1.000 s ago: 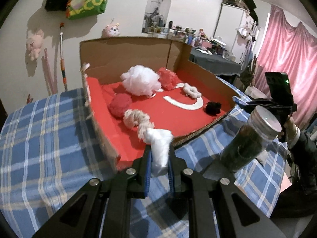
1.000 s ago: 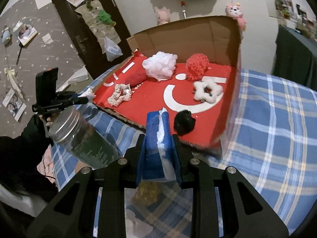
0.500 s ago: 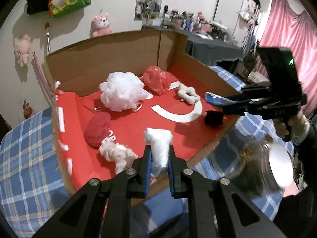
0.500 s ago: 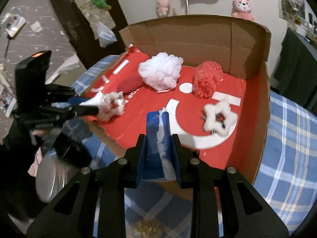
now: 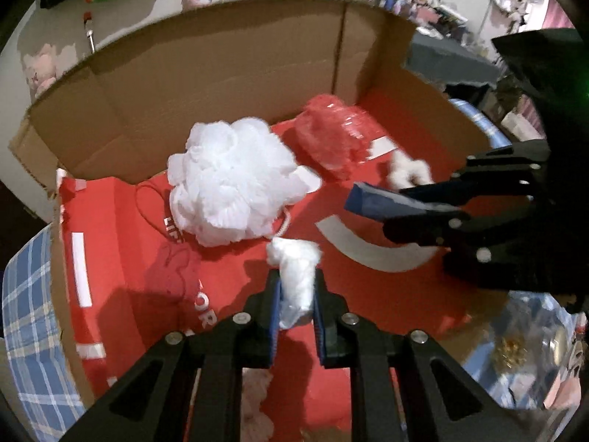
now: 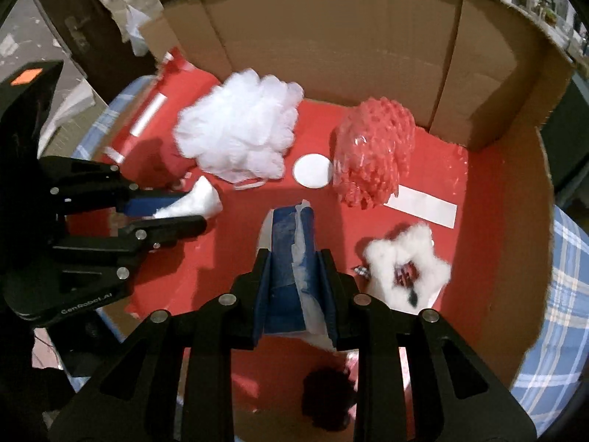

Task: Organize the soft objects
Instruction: 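Open both tools to drop the white cloth and blue towel into the box, then move both tools back toward the tan sponge and white tissue on the table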

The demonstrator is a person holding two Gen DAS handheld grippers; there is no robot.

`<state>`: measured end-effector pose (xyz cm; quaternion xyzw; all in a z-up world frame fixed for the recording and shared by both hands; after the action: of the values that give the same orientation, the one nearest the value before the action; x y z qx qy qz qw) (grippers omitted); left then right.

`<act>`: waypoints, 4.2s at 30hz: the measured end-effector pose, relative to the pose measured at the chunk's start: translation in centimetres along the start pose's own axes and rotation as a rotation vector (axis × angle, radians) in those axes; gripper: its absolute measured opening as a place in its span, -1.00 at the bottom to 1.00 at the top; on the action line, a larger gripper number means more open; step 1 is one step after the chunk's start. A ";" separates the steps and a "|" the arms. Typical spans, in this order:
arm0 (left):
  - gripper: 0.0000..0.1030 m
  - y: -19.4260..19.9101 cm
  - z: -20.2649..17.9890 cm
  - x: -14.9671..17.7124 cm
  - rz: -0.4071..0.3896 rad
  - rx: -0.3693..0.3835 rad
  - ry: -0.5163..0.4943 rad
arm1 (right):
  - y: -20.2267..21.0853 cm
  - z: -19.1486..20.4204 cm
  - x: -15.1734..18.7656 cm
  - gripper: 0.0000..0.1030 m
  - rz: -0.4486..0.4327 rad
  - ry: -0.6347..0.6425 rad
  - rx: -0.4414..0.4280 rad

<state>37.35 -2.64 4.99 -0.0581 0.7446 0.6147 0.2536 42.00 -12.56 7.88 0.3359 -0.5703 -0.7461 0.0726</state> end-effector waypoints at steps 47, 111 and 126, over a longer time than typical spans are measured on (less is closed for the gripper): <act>0.64 8.8 -2.0 3.4 -0.178 -0.026 0.070 | 8.5 2.7 0.7 0.43 -0.154 -0.019 0.143; 1.00 17.9 -7.9 29.1 -0.683 -0.035 0.224 | 15.1 17.9 29.0 0.83 -0.611 -0.178 0.482; 1.00 11.6 -6.5 28.1 -0.452 -0.008 0.261 | 10.2 13.5 28.8 0.83 -0.440 -0.264 0.387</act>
<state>6.40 0.27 3.41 -0.3030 0.7368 0.5324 0.2860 9.27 -19.33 6.63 0.3592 -0.6198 -0.6586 -0.2304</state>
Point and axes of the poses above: each gripper's, at about its wrist camera, not at the fingertips, and y roughly against the way its jaws point, z to its left, x to its underside, the point moved 3 cm from there along -y, roughly the way its jaws point, and after that the axes turned 10 degrees about y, right-handed, at the moved point
